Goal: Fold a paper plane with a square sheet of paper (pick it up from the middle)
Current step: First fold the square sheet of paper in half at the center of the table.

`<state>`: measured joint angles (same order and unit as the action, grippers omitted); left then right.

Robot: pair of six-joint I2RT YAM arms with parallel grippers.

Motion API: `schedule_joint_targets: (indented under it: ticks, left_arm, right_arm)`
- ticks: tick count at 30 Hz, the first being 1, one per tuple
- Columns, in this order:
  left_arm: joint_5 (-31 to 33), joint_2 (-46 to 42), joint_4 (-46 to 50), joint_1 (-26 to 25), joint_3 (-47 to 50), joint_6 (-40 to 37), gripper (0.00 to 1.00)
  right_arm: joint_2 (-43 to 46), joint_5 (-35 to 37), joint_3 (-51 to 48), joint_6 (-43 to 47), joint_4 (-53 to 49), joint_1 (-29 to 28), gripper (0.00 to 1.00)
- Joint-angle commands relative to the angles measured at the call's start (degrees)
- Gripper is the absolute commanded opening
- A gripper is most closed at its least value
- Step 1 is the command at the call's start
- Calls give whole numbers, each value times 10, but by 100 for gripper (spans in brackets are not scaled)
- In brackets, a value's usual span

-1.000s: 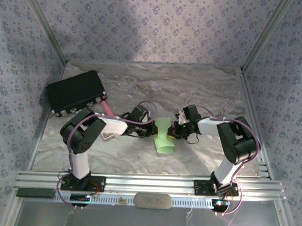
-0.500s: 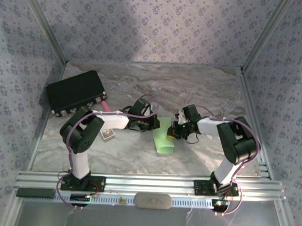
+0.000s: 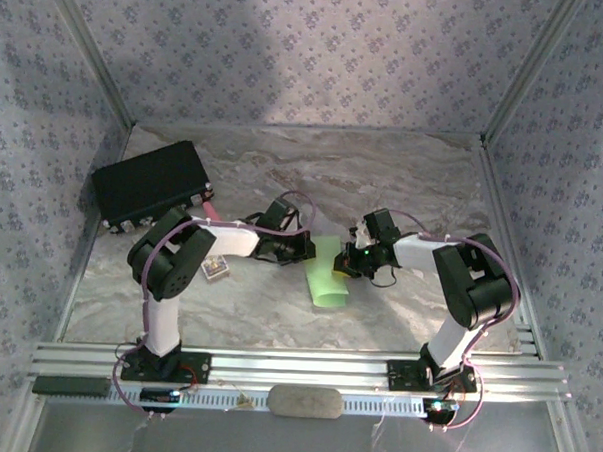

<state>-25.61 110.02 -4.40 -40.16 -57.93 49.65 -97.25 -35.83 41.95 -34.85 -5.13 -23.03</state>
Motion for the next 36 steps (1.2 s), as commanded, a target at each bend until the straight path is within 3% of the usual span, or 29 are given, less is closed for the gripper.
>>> schedule_joint_targets:
  ticks: [1, 12, 36]
  left_arm:
    - [13, 0, 47, 4, -28, -26, 0]
    - [-2, 32, 29, 11, -23, -35, 0]
    - [63, 48, 55, 63, -53, 8, 0]
  right_arm:
    - [-32, 101, -23, 11, -77, -3, 0]
    - [-34, 100, -20, 13, -81, -4, 0]
    - [-29, 85, -30, 22, -75, 0, 0]
